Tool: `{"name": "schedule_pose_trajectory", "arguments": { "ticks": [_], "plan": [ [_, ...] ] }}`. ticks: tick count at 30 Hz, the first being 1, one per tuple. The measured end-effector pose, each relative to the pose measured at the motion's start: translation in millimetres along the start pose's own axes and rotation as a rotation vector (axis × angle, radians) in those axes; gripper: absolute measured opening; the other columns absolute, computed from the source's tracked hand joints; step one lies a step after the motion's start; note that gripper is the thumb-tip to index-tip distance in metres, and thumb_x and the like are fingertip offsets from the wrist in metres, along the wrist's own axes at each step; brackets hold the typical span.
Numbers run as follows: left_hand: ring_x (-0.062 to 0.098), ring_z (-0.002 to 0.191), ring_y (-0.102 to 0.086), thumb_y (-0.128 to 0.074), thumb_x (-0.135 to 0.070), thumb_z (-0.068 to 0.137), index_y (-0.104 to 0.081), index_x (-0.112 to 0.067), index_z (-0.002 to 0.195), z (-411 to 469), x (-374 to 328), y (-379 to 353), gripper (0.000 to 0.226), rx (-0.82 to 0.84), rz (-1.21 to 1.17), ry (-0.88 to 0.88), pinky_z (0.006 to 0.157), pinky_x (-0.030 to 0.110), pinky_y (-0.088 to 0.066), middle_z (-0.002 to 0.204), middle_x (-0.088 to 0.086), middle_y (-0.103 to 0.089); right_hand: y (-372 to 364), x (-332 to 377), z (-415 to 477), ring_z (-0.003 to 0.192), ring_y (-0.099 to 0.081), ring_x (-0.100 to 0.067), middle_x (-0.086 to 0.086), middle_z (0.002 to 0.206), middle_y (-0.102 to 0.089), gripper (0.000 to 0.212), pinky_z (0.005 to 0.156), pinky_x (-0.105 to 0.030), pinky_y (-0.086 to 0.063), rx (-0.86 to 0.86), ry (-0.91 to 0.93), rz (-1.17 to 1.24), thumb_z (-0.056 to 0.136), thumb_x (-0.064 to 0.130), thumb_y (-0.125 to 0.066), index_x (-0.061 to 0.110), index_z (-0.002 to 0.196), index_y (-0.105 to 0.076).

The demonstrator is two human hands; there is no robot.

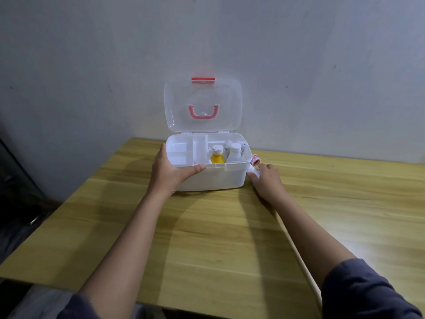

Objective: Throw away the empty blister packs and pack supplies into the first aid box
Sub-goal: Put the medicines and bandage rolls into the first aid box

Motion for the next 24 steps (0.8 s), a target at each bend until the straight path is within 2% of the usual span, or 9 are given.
{"name": "schedule_pose_trajectory", "arguments": {
  "ticks": [6, 10, 15, 18, 21, 24],
  "plan": [
    [0.018, 0.113, -0.057, -0.081, -0.064, 0.035, -0.051, -0.024, 0.123, -6, -4, -2, 0.101, -0.025, -0.006, -0.014, 0.088, 0.030, -0.048, 0.123, -0.002, -0.060, 14, -23, 1, 0.116, -0.043, -0.038, -0.020, 0.127, -0.053, 0.036, 0.093, -0.043, -0.036, 0.011, -0.047, -0.048, 0.095, 0.026, -0.043, 0.000, 0.120, -0.046],
    [0.020, 0.117, -0.054, -0.081, -0.065, 0.035, -0.049, -0.023, 0.126, -9, -7, -3, 0.105, -0.048, 0.006, -0.012, 0.095, 0.037, -0.048, 0.127, 0.000, -0.058, 17, -30, -5, 0.115, -0.042, -0.039, -0.020, 0.128, -0.050, 0.037, 0.096, -0.043, -0.035, 0.010, 0.020, -0.129, 0.096, 0.025, -0.041, 0.004, 0.126, -0.046],
    [0.023, 0.121, -0.051, -0.090, -0.050, 0.048, -0.047, -0.020, 0.127, -13, -9, -8, 0.095, -0.079, 0.019, -0.009, 0.095, 0.036, -0.047, 0.130, 0.003, -0.054, 23, -35, -13, 0.107, -0.047, -0.039, -0.020, 0.122, -0.052, 0.036, 0.093, -0.041, -0.036, -0.001, 0.084, -0.205, 0.096, 0.028, -0.040, 0.014, 0.128, -0.049],
    [0.023, 0.124, -0.048, -0.090, -0.048, 0.052, -0.043, -0.018, 0.131, -16, -11, -10, 0.097, -0.080, 0.025, -0.005, 0.092, 0.031, -0.042, 0.134, 0.005, -0.050, 35, -41, -16, 0.101, -0.053, -0.035, -0.017, 0.113, -0.058, 0.034, 0.081, -0.035, -0.038, -0.013, 0.046, 0.041, 0.093, 0.025, -0.047, 0.013, 0.125, -0.053],
    [0.022, 0.123, -0.048, -0.090, -0.047, 0.054, -0.043, -0.016, 0.130, -16, -11, -10, 0.095, -0.057, 0.029, -0.016, 0.090, 0.028, -0.040, 0.133, 0.005, -0.049, 50, -36, -18, 0.087, -0.052, -0.023, -0.006, 0.100, -0.059, 0.030, 0.067, -0.031, -0.038, -0.033, 0.005, 0.387, 0.092, 0.024, -0.050, 0.011, 0.119, -0.057],
    [0.016, 0.123, -0.045, -0.089, -0.045, 0.058, -0.040, -0.015, 0.133, -16, -9, -8, 0.095, -0.007, 0.006, -0.022, 0.094, 0.026, -0.038, 0.132, -0.002, -0.045, 78, 1, -22, 0.079, -0.050, -0.013, 0.001, 0.092, -0.057, 0.026, 0.061, -0.024, -0.038, -0.120, 0.114, 0.610, 0.094, 0.028, -0.048, 0.014, 0.113, -0.058]
  ]
}}
Point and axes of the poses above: each hand's wrist, its own z-axis towards the middle knuckle, its own y-axis out of the back of the hand, x = y × z, the point moved 7 cm from there along z, towards the middle knuckle
